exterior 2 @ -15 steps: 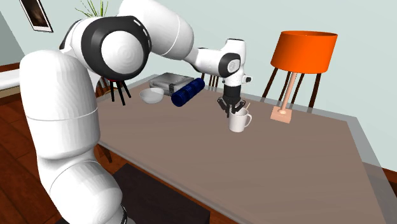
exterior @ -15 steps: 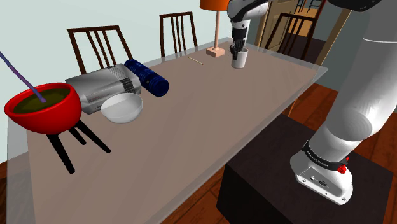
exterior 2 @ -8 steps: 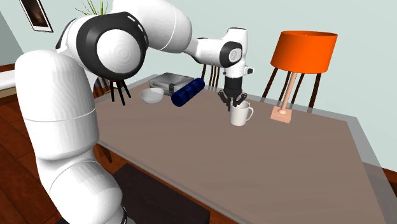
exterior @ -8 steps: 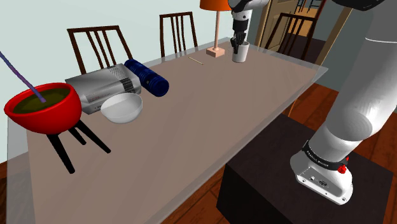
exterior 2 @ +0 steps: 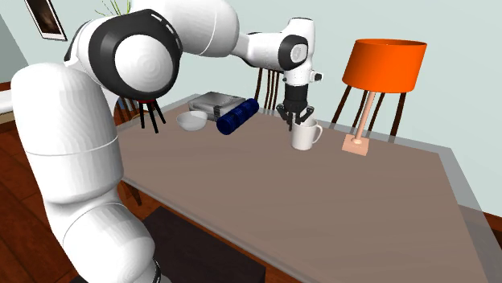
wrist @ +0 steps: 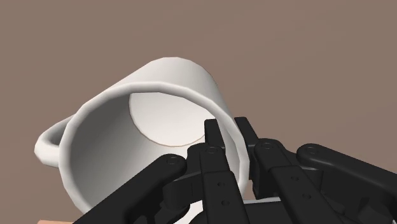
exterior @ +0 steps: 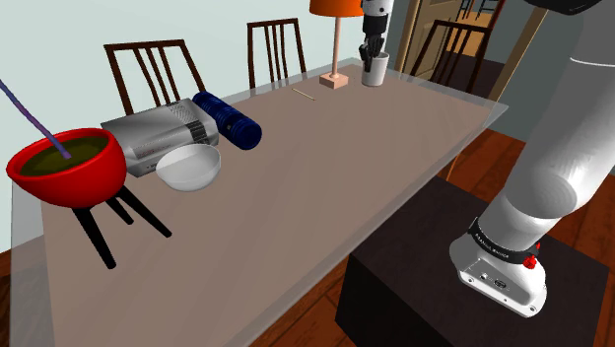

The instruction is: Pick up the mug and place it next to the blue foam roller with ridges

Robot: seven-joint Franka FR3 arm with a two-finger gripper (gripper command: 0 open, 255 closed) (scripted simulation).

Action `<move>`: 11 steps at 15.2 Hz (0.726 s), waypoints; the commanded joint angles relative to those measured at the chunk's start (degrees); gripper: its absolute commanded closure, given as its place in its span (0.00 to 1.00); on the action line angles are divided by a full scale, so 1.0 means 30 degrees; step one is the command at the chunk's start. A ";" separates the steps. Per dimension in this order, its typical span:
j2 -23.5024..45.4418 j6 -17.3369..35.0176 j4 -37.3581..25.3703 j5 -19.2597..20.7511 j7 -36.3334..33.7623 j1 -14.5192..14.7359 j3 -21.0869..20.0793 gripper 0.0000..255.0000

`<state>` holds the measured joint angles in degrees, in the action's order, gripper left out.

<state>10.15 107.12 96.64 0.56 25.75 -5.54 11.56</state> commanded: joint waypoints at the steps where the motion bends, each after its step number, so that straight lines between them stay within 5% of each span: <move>1: 0.0022 -0.0506 -0.0526 -0.0008 0.0022 -0.0012 0.0007 1.00; 11: 0.1614 -0.1566 -0.3045 0.0060 -0.3540 0.2104 -0.1414 1.00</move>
<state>14.04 102.89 88.90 0.76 16.29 0.12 7.75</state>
